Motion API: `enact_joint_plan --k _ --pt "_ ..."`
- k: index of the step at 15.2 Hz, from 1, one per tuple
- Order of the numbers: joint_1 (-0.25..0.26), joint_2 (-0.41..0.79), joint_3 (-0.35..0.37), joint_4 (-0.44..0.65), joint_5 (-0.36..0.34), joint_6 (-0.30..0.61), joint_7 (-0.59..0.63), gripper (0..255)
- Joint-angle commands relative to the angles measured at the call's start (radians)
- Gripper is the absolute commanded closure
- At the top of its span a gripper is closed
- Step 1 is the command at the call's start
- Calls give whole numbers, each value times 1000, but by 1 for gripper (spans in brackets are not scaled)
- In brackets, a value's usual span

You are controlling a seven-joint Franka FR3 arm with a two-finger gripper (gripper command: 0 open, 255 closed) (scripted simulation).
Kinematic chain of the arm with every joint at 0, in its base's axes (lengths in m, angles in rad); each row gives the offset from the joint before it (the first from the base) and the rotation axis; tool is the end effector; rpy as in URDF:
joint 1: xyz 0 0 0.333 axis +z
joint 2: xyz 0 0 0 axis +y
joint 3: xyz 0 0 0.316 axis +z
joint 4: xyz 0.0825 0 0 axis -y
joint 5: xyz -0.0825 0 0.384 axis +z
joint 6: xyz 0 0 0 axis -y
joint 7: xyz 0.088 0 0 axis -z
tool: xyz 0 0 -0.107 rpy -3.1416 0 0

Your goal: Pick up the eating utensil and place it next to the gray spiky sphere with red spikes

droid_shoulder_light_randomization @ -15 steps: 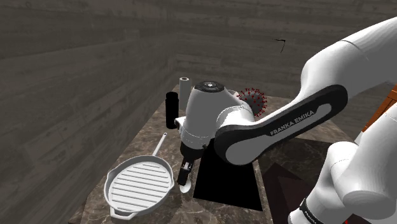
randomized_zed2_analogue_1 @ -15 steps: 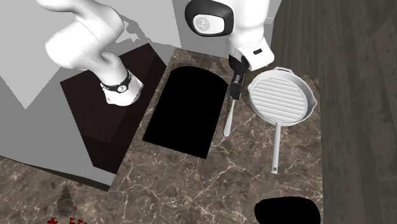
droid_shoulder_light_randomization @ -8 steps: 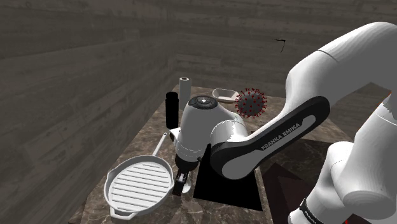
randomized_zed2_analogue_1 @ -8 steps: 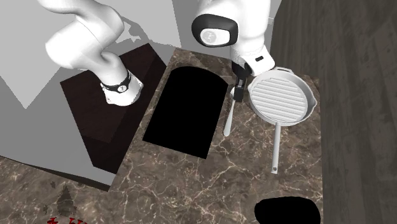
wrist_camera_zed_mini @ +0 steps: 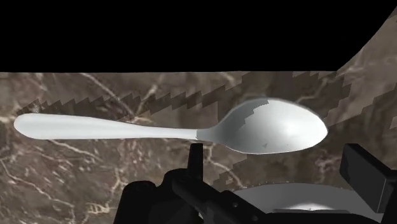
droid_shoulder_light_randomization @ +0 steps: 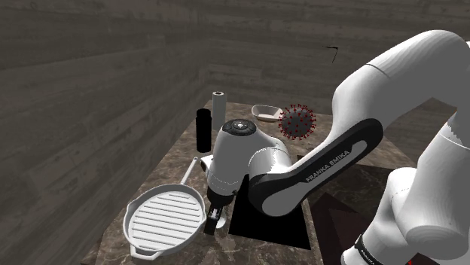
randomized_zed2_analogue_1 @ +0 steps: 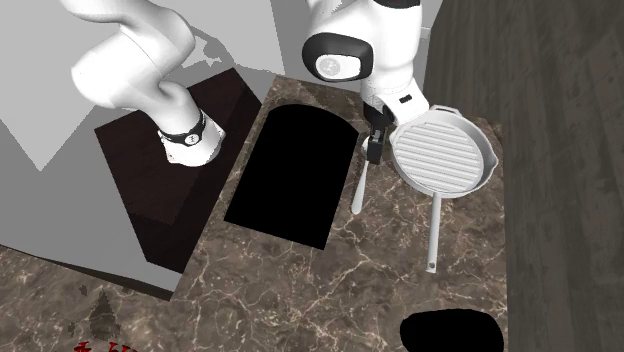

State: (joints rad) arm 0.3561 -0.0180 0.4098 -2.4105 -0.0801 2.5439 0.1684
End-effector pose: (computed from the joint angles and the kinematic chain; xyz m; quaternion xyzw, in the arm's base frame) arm 0.3610 0.3485 0.3321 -0.9429 -0.3234 -0.0796 0.0082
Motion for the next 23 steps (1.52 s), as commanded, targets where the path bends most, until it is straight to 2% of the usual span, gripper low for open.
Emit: enact_joint_plan --k 1,2,11,23 --pt "0 0 0 0 0 0 0 0" --pt "0 0 0 0 0 0 0 255" --pt "0 0 0 0 0 0 0 255" --pt "8 -113 -9 64 78 -166 -63 255"
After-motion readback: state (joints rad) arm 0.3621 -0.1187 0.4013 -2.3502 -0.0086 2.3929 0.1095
